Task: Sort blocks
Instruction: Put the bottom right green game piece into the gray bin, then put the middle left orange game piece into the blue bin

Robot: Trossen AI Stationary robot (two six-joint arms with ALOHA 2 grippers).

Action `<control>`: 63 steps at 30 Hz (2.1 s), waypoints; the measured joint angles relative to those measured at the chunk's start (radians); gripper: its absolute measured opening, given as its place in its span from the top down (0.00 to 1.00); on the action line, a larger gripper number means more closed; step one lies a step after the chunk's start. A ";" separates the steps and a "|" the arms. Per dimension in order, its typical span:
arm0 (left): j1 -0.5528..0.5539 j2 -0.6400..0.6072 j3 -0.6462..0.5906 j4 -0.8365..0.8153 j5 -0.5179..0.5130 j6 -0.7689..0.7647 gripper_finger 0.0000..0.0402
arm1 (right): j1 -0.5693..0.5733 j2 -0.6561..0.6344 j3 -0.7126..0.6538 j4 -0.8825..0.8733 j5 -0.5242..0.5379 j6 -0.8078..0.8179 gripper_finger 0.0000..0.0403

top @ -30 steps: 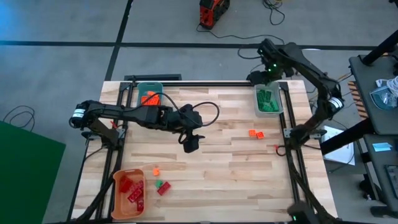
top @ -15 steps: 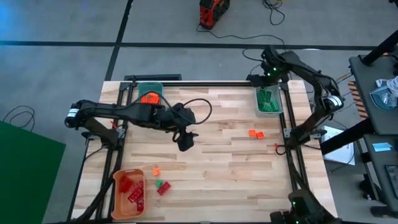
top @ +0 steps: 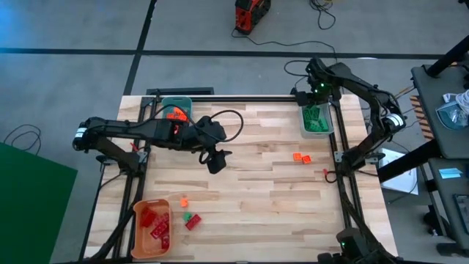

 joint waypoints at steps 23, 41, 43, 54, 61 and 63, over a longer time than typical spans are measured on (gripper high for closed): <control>-0.008 -0.040 0.000 -0.010 0.039 -0.026 0.36 | 0.095 -0.104 0.032 -0.035 -0.026 0.038 0.44; -0.097 -0.083 0.000 -0.385 0.420 -0.556 0.36 | 0.700 -0.356 0.032 0.140 0.007 0.177 0.53; -0.118 -0.069 0.000 -0.423 0.420 -0.699 0.36 | 0.749 -0.355 0.032 0.144 0.049 0.203 0.54; -0.214 0.054 -0.011 -0.462 0.423 -1.077 0.36 | 0.866 -0.293 0.032 0.145 0.117 0.221 0.52; -0.227 0.163 -0.013 -0.569 0.405 -1.133 0.36 | 0.869 -0.277 0.031 0.145 0.118 0.202 0.52; -0.232 0.186 -0.013 -0.579 0.403 -1.134 0.36 | 0.869 -0.278 0.031 0.145 0.118 0.201 0.52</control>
